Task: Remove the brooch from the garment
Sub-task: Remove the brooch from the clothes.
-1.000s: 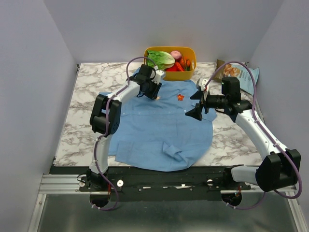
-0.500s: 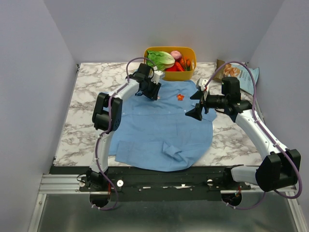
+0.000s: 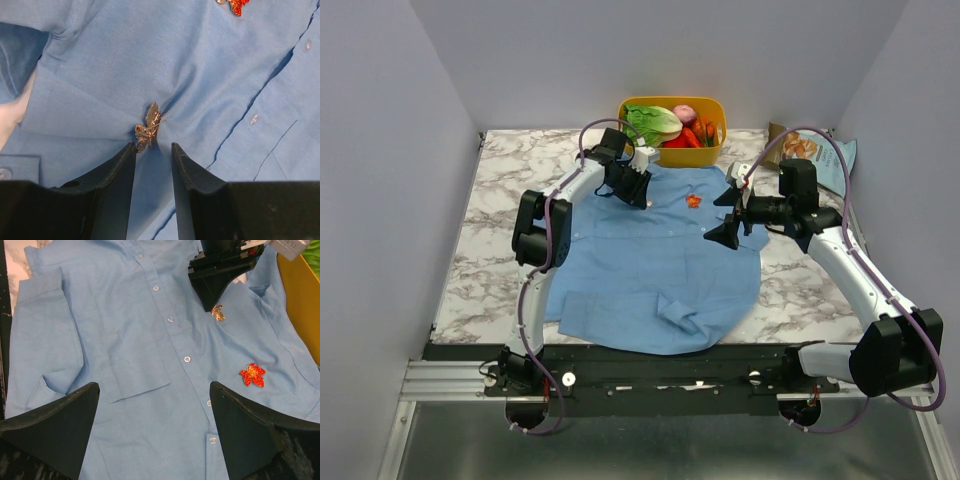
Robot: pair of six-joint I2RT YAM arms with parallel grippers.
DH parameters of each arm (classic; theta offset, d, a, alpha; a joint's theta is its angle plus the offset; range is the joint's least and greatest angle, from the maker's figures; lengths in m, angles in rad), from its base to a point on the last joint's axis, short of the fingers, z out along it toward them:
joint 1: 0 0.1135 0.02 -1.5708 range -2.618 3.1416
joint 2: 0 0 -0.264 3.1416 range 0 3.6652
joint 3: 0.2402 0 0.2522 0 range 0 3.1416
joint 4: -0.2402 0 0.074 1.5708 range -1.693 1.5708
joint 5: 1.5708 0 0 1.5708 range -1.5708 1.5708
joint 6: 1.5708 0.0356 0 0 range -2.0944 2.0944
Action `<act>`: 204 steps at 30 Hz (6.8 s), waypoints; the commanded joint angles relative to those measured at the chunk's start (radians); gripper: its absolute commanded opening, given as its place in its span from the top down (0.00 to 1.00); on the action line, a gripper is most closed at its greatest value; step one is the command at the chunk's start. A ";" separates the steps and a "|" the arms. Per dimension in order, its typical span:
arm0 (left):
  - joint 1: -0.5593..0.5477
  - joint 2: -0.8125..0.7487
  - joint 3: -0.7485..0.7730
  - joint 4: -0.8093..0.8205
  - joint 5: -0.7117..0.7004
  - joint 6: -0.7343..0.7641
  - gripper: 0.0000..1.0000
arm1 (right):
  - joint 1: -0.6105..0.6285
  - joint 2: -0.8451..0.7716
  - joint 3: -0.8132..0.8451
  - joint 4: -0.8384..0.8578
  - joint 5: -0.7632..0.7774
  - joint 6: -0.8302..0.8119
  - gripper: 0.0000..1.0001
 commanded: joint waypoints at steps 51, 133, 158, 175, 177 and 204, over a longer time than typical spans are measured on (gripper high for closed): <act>-0.001 0.056 0.033 0.001 0.138 -0.051 0.85 | 0.004 0.008 -0.013 -0.013 -0.023 -0.015 0.01; -0.162 -0.550 -0.436 0.210 0.175 0.025 1.00 | 0.100 0.486 0.396 0.027 0.021 0.029 0.55; -0.162 -0.522 -0.426 0.221 0.167 0.012 1.00 | 0.110 0.519 0.427 -0.090 0.005 -0.067 0.44; -0.162 -0.530 -0.450 0.239 0.180 -0.003 1.00 | 0.078 0.451 0.390 0.040 -0.029 0.078 0.40; -0.162 -0.525 -0.446 0.236 0.180 -0.004 1.00 | 0.063 0.456 0.395 0.036 -0.085 0.107 0.46; -0.162 -0.541 -0.452 0.241 0.261 -0.027 1.00 | 0.049 0.607 0.502 -0.194 -0.247 -0.012 0.52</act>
